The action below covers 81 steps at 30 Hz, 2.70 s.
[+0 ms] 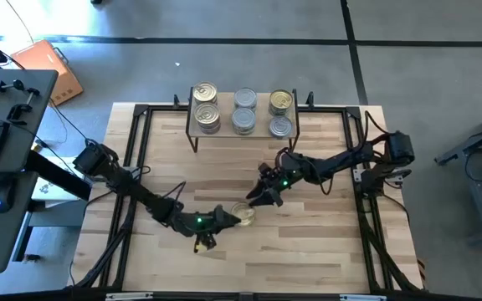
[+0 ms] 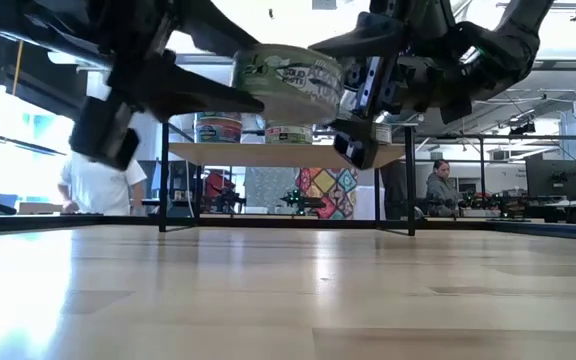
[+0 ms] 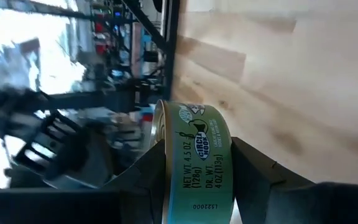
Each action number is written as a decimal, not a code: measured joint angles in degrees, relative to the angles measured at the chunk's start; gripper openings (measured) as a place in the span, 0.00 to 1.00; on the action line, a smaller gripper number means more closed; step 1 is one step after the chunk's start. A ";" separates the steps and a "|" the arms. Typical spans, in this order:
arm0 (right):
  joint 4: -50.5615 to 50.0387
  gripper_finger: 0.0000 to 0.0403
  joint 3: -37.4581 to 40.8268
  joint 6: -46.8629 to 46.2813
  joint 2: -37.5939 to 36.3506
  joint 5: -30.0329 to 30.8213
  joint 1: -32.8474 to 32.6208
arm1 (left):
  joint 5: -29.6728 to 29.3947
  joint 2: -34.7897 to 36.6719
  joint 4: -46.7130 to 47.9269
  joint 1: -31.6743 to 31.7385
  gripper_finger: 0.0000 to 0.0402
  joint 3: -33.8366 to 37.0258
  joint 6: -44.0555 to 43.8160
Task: Stack canned seafood by type on shelf
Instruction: Stack the green tuna can on top of the green tuna can on the shelf
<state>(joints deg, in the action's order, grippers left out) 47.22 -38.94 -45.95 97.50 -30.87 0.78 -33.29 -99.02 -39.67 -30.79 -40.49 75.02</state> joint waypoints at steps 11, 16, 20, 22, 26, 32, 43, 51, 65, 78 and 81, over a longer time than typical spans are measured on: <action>-17.59 0.65 0.00 18.65 -6.53 21.63 -5.08 | -0.41 -0.02 -5.94 0.99 0.30 8.29 -30.05; -22.33 0.65 -0.07 37.21 -10.16 42.18 -16.15 | -0.17 -0.02 -22.83 0.15 0.30 16.77 -32.57; -23.14 0.65 -2.63 53.08 -8.87 56.39 -24.32 | 7.67 -0.02 -42.23 0.41 0.30 23.64 -33.57; -23.04 0.65 -5.02 58.43 -7.12 60.87 -26.61 | 13.56 -0.01 -49.75 1.04 0.30 26.12 -34.33; -23.82 0.65 -12.02 65.09 -2.30 66.48 -27.84 | 21.07 1.52 -48.16 2.07 0.30 26.43 -36.12; -32.22 0.65 -25.14 70.86 5.50 64.48 -27.45 | 23.82 1.53 -48.74 2.15 0.30 25.06 -35.83; -44.89 0.65 -35.04 68.51 10.50 61.31 -28.26 | 22.15 1.53 -48.82 2.17 0.30 25.07 -34.51; -41.39 0.55 -34.91 64.21 10.95 64.41 -28.30 | 22.00 1.55 -49.08 2.23 0.31 24.96 -34.29; -52.45 0.30 -39.79 58.94 10.71 66.77 -29.94 | 17.41 1.60 -45.88 2.26 0.38 24.78 -38.22; -123.90 0.30 -60.58 29.33 9.59 88.94 -29.71 | 8.85 1.55 -39.39 2.28 0.51 25.05 -41.79; -135.42 0.30 -61.93 25.19 9.59 91.98 -25.32 | 8.93 1.55 -38.93 2.28 0.51 25.05 -43.03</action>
<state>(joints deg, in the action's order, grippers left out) -88.20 -100.87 -20.76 107.09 61.11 -24.55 -24.36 -97.47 -78.61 -28.51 -15.44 31.99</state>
